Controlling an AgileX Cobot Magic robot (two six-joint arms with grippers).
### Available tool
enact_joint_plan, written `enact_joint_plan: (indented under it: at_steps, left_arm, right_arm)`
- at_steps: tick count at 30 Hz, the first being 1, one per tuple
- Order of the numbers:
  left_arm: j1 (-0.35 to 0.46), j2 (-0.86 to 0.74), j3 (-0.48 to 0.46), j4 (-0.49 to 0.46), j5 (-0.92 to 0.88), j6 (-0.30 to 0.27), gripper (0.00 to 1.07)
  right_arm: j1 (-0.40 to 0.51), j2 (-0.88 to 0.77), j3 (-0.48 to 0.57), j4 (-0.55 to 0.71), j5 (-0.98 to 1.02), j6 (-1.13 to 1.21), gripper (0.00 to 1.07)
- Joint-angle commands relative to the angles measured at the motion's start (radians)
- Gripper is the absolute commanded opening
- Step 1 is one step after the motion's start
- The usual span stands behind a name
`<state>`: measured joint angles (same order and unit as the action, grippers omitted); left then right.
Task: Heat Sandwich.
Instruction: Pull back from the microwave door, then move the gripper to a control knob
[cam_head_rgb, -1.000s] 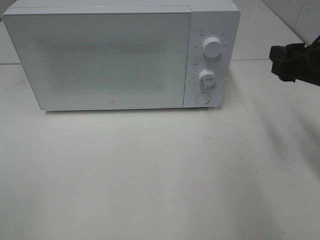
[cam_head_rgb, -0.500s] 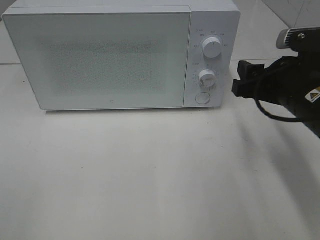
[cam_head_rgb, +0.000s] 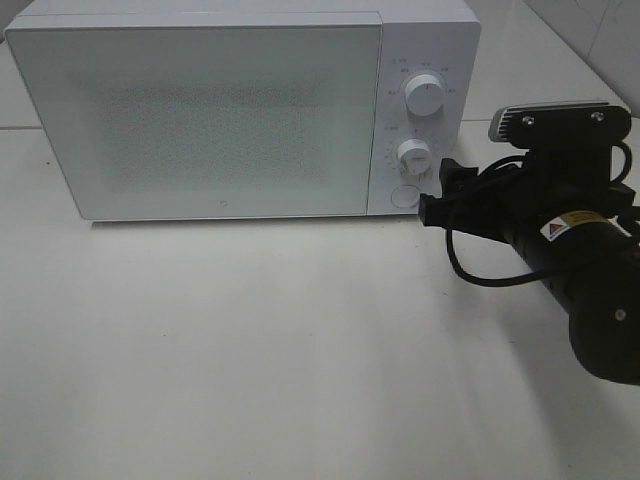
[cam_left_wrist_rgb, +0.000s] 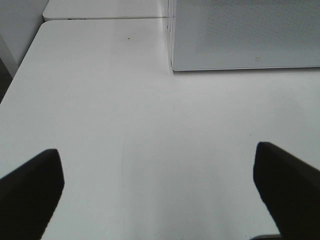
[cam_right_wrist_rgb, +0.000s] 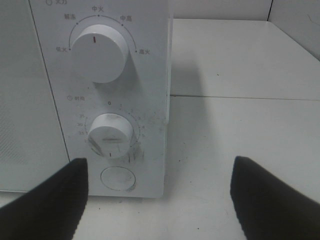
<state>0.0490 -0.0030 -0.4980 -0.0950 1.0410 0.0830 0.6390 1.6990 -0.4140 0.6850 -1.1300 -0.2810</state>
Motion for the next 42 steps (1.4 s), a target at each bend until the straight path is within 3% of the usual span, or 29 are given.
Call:
enact_joint_plan:
  at_steps: [1,23,42]
  left_arm:
    - [0.001,-0.027,0.003,-0.001,-0.003,-0.009,0.98]
    - [0.001,-0.027,0.003,-0.001,-0.003,-0.009,0.98]
    - [0.001,-0.027,0.003,0.000,-0.003,-0.008,0.98]
  right_arm:
    - [0.006,0.039,-0.048,0.005,-0.008,-0.008,0.75]
    - [0.006,0.248,-0.253,-0.002,0.013,0.014,0.75]
    - [-0.047,0.368,-0.390,-0.048,0.042,-0.002,0.75]
